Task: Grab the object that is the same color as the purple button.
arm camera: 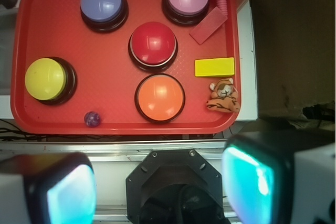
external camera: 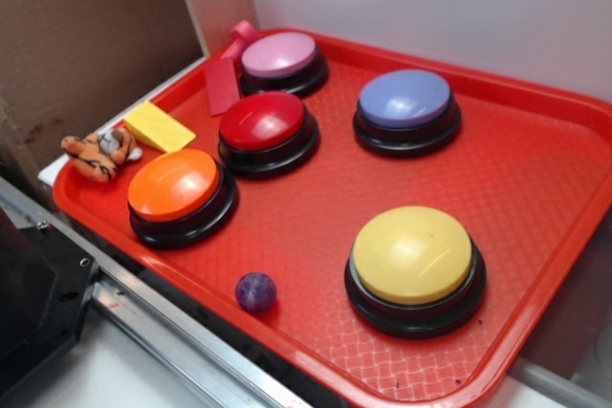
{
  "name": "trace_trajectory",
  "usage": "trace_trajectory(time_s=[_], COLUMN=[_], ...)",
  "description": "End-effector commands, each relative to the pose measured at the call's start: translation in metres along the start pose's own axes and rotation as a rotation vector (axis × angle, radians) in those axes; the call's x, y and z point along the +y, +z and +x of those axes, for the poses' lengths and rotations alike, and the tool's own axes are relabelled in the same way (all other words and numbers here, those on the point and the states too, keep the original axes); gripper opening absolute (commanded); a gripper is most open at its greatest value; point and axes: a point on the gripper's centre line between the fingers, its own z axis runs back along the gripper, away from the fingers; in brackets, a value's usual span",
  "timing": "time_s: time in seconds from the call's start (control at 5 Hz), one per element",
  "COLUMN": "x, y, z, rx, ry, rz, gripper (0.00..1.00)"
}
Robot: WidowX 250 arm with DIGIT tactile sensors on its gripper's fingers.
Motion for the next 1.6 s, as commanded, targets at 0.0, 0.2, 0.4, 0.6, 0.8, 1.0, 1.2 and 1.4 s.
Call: trace_trajectory(time_s=[0.0, 0.2, 0.4, 0.6, 0.8, 1.0, 1.2, 1.4], x=[0.000, -0.019, -0.039, -0.061, -0.085, -0.106, -0.118, -0.120], y=[0.000, -0.022, -0.060, -0.095, -0.145, -0.181, -0.198, -0.210], z=[0.000, 0.010, 0.019, 0.025, 0.028, 0.024, 0.011, 0.007], rx=[0.000, -0.020, -0.028, -0.025, 0.024, 0.063, 0.094, 0.120], ry=[0.000, -0.010, -0.047, -0.043, -0.083, -0.131, -0.127, -0.132], rz=[0.000, 0.006, -0.076, -0.069, -0.125, -0.186, -0.190, -0.199], gripper=[1.00, 1.00, 1.00, 1.00, 1.00, 1.00, 1.00, 1.00])
